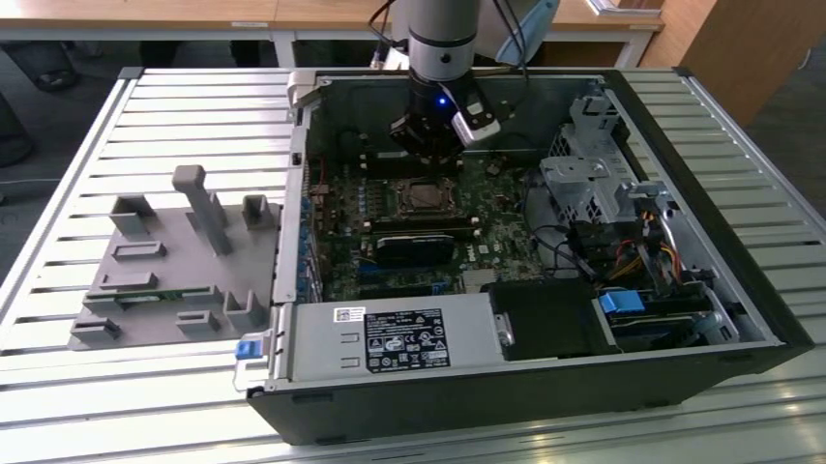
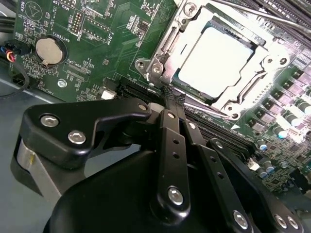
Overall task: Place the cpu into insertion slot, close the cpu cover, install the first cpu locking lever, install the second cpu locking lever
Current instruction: 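Install the first cpu locking lever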
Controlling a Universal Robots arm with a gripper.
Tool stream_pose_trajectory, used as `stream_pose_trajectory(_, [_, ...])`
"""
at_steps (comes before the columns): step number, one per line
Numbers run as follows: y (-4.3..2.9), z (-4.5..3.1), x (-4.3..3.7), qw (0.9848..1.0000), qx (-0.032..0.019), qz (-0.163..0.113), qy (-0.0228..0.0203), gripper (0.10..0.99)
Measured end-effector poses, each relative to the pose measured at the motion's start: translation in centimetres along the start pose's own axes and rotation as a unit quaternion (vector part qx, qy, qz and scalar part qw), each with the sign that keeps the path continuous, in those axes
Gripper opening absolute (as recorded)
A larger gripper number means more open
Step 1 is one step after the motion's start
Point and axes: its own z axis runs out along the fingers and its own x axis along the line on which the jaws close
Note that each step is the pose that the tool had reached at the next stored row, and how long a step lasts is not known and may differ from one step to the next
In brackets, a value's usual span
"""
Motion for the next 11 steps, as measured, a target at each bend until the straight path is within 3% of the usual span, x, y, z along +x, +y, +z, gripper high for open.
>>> stream_pose_trajectory(11, [0.0,0.1,0.01,1.0,0.0005,0.0,0.0,0.106])
